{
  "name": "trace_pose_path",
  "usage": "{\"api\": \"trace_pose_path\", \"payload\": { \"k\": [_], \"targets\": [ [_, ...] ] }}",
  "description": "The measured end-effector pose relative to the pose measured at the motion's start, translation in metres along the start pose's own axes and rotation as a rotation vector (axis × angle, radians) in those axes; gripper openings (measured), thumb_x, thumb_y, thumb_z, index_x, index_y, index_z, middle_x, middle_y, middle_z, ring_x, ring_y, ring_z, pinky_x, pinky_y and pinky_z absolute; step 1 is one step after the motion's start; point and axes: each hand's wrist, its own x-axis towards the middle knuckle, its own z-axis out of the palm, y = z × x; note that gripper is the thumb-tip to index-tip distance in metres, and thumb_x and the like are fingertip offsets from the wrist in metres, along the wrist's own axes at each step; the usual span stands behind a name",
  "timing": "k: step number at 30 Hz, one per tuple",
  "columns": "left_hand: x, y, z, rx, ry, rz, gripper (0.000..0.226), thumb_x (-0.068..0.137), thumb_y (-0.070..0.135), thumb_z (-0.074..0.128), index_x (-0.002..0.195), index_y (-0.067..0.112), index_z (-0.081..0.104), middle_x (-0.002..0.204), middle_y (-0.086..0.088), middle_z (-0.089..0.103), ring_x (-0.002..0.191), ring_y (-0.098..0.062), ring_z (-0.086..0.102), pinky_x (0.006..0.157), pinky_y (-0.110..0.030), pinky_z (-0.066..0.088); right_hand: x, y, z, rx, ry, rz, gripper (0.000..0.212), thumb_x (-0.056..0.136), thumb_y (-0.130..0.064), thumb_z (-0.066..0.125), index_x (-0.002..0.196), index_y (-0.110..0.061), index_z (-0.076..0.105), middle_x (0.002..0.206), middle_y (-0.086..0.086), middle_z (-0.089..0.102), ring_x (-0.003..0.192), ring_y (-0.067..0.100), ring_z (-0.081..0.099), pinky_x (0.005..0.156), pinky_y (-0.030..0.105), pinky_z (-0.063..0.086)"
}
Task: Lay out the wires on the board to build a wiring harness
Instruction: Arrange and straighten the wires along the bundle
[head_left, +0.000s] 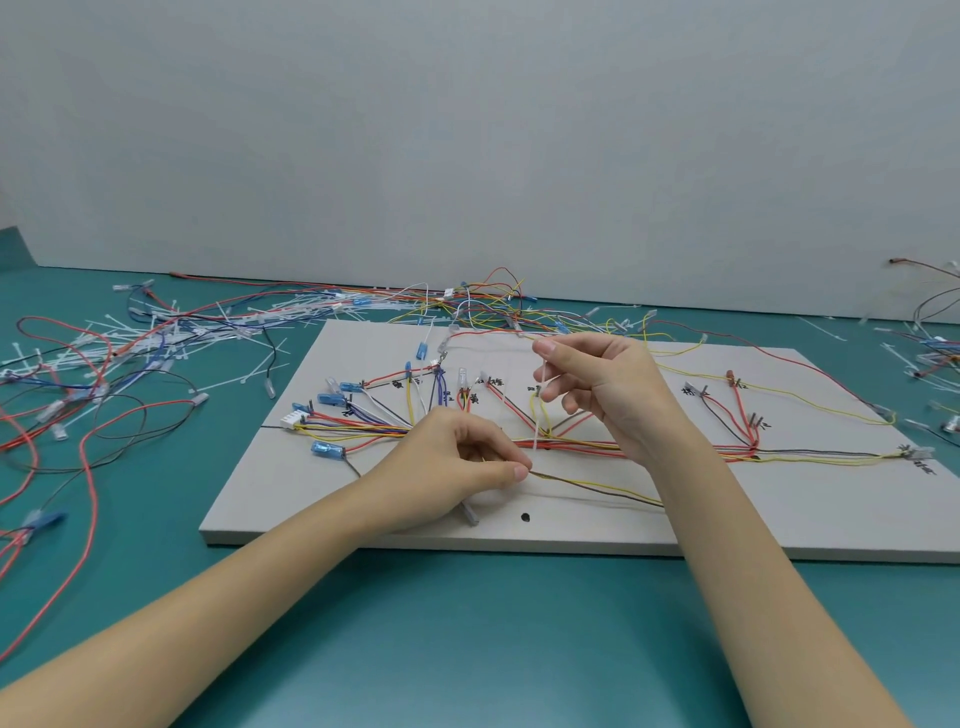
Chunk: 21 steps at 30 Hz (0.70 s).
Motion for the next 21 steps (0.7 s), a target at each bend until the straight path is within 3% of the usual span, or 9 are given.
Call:
{"api": "trace_pose_path", "payload": {
  "k": [4,8,15,18,21],
  "targets": [
    [0.0,0.0,0.001,0.008,0.015,0.022,0.006,0.081,0.011,0.076,0.082,0.015,0.079,0.07,0.004,0.072,0.061,-0.002,0.056,0.057,-0.011,0.041,0.0,0.0,-0.003,-0.016,0.028,-0.006,0.008,0.084,-0.013,0.074,0.087,-0.006,0.072,0.066,0.01,0.068,0.05,0.016,0.061,0.04,0.018,0.041],
    [-0.003,-0.001,0.001,0.023,0.046,0.051,0.009,0.081,0.015,0.076,0.083,0.023,0.079,0.074,-0.006,0.07,0.065,-0.011,0.051,0.057,-0.02,0.037,0.0,0.003,-0.003,-0.097,0.1,-0.086,0.004,0.086,-0.009,0.071,0.083,-0.006,0.071,0.06,0.005,0.067,0.048,0.013,0.061,0.038,0.019,0.041],
    [-0.003,0.003,0.005,0.027,0.084,0.095,0.018,0.081,0.009,0.075,0.079,0.027,0.079,0.079,-0.006,0.073,0.068,-0.02,0.053,0.063,-0.028,0.039,0.0,0.009,0.005,-0.248,0.008,-0.089,0.006,0.086,0.0,0.067,0.09,0.004,0.07,0.066,0.011,0.067,0.048,0.013,0.06,0.039,0.022,0.044],
    [-0.003,0.003,0.005,0.024,0.097,0.092,0.021,0.08,0.007,0.074,0.078,0.027,0.079,0.081,-0.008,0.073,0.072,-0.038,0.056,0.066,-0.033,0.041,-0.001,0.011,0.006,-0.287,-0.028,-0.064,0.005,0.085,0.0,0.069,0.09,0.003,0.07,0.066,0.012,0.069,0.048,0.013,0.063,0.04,0.02,0.046],
    [-0.004,0.003,0.005,0.036,0.085,0.101,0.021,0.081,0.009,0.073,0.08,0.03,0.078,0.082,-0.009,0.073,0.078,-0.043,0.057,0.066,-0.037,0.042,-0.001,0.011,0.007,-0.315,-0.102,-0.013,0.004,0.085,0.0,0.069,0.089,0.002,0.07,0.066,0.012,0.07,0.049,0.015,0.063,0.041,0.02,0.045]
  ]
}}
